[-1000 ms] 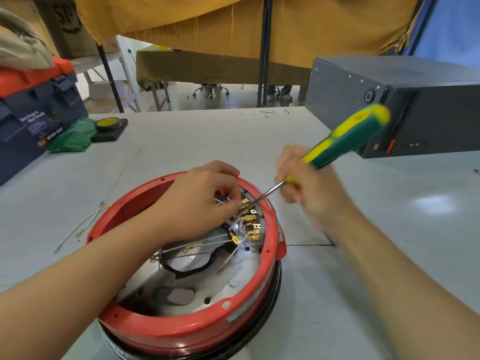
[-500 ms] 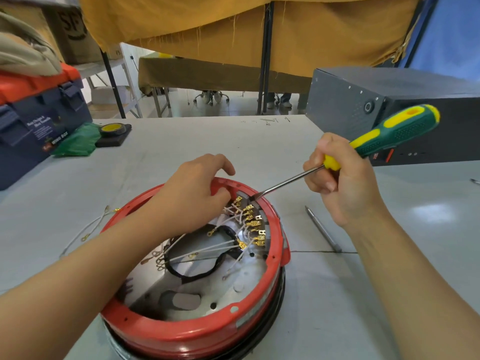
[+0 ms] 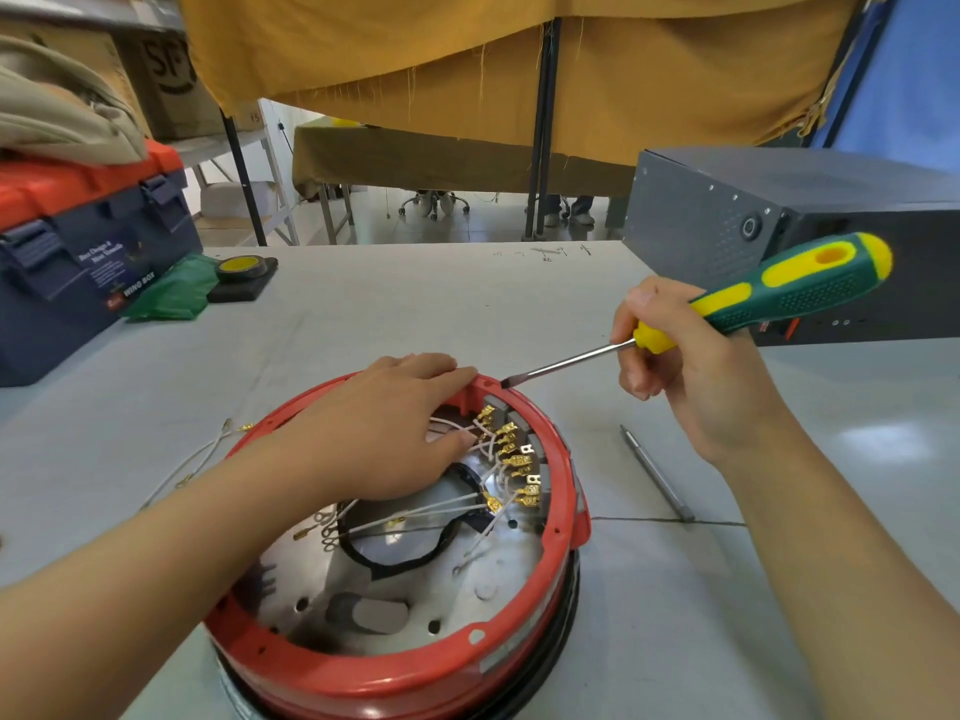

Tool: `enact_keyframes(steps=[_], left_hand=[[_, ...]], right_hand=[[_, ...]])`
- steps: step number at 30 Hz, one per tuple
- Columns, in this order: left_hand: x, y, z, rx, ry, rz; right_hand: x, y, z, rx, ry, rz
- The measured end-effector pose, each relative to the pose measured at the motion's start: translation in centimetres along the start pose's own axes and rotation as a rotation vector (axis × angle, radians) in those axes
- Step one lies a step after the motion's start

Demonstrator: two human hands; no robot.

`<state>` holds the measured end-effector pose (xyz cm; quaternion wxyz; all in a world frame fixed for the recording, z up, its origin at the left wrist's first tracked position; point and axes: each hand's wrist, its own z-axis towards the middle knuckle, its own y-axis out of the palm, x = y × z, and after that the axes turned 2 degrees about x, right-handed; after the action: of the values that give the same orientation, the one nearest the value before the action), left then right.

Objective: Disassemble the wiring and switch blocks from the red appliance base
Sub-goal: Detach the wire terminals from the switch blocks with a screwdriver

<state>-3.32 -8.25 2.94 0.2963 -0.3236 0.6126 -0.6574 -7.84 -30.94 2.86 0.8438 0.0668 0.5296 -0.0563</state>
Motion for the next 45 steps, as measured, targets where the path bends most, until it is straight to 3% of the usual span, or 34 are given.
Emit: enact_keyframes(steps=[7,22,31,45], left_hand=[[0.3,0.4,0.2,0.056,0.007,0.144],[-0.7,0.6,0.2,0.110,0.220,-0.166],[-0.8,1.4,0.3,0.248,0.188,-0.338],[-0.6,1.6,0.6,0.148,0.111,-0.513]], right_hand=[[-0.9,-0.5,0.2,-0.085,-0.033,-0.049],[-1.8,0.9,0.6,-0.028,-0.076,-0.134],[-2.9,2.4,1.6,-0.084,-0.085,-0.290],[-4.0,4.3,2.4,-0.232,-0.126,-0.467]])
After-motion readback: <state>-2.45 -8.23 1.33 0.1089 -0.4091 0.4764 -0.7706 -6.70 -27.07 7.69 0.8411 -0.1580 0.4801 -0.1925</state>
